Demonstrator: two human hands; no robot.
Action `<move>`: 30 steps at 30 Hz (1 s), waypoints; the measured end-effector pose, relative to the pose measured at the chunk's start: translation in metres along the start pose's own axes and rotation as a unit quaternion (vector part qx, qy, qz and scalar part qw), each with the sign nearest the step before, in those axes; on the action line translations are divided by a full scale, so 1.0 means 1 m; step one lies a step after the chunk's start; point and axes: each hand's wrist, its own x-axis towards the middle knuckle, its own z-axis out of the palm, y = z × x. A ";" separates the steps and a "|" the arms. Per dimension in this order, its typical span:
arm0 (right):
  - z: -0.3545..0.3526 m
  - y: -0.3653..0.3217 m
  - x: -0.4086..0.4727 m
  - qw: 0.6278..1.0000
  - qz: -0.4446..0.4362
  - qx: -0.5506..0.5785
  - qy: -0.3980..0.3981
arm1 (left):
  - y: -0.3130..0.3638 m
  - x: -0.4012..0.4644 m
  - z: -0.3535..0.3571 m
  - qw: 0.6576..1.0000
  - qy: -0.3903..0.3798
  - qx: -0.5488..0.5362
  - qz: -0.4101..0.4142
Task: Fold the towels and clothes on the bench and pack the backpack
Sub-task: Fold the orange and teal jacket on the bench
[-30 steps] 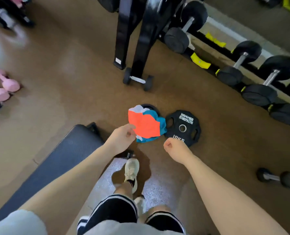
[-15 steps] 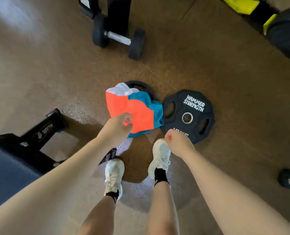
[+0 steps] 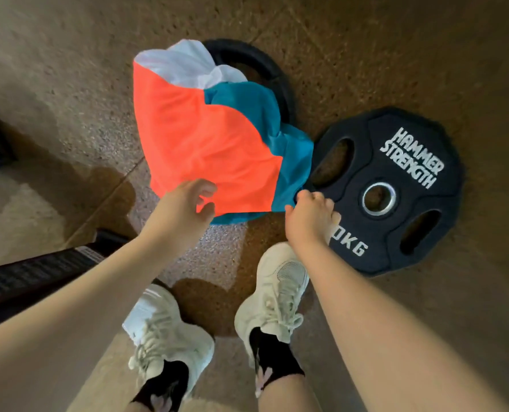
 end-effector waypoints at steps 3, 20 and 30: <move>-0.003 -0.004 -0.004 0.998 -0.030 0.039 0.035 | -0.008 -0.007 0.001 1.000 0.004 -0.002 -0.024; -0.334 -0.110 -0.319 0.913 -0.173 0.368 0.040 | 0.143 -0.263 -0.251 0.977 0.060 -0.119 0.164; -0.472 -0.151 -0.479 0.898 -0.312 0.282 0.130 | 0.188 -0.408 -0.375 0.947 0.176 -0.108 0.248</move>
